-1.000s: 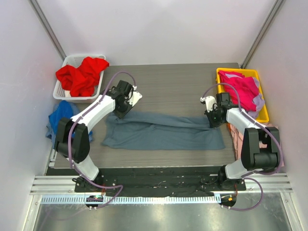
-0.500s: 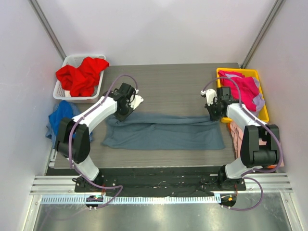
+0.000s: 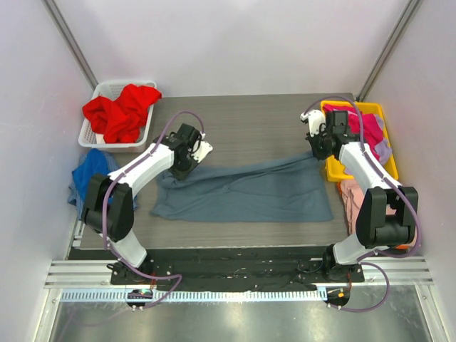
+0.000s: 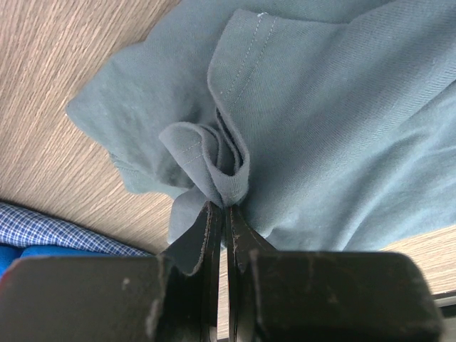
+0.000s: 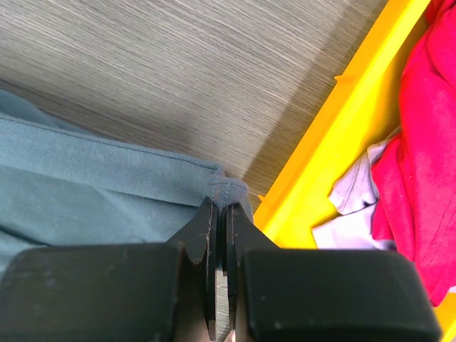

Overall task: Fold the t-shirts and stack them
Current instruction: Fold the other side of the tshirt into a rectangle

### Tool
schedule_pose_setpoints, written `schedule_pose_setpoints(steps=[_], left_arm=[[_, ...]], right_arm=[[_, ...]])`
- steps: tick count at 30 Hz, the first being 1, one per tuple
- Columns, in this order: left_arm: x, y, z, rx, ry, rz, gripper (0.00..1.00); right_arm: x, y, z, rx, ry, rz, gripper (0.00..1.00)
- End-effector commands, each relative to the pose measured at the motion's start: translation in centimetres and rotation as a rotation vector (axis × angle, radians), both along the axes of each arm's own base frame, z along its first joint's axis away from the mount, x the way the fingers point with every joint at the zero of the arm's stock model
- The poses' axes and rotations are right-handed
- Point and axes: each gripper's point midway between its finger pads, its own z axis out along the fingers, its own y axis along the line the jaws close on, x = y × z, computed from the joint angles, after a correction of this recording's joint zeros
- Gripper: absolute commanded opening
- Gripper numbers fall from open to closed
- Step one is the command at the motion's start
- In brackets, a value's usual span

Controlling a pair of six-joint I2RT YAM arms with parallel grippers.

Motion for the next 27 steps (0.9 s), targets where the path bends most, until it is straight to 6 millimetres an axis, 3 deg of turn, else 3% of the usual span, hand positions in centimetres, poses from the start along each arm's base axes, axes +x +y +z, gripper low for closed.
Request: schedule_pose_setpoints(steps=[1,8,17,27], left_arm=[[0.6,0.1,0.0,0.014,-0.017,0.014,0.01],[0.3,0.0,-0.1,0.009,-0.005,0.011,0.01],[-0.5,0.8,-0.3,0.038,0.013,0.0,0.01],[-1.2,0.8,-1.0,0.039,0.039,0.0,0.01]], right_arm=[[0.8,-0.7,2.2,-0.023,-0.053,-0.023,0.03],[0.3,-0.7,0.0,-0.024,-0.01,-0.016,0.03],[-3.2,-1.1,-4.0,-0.053,0.067,-0.001,0.04],[-6.2,-1.2,-5.6,-0.064,0.106,0.006,0.06]])
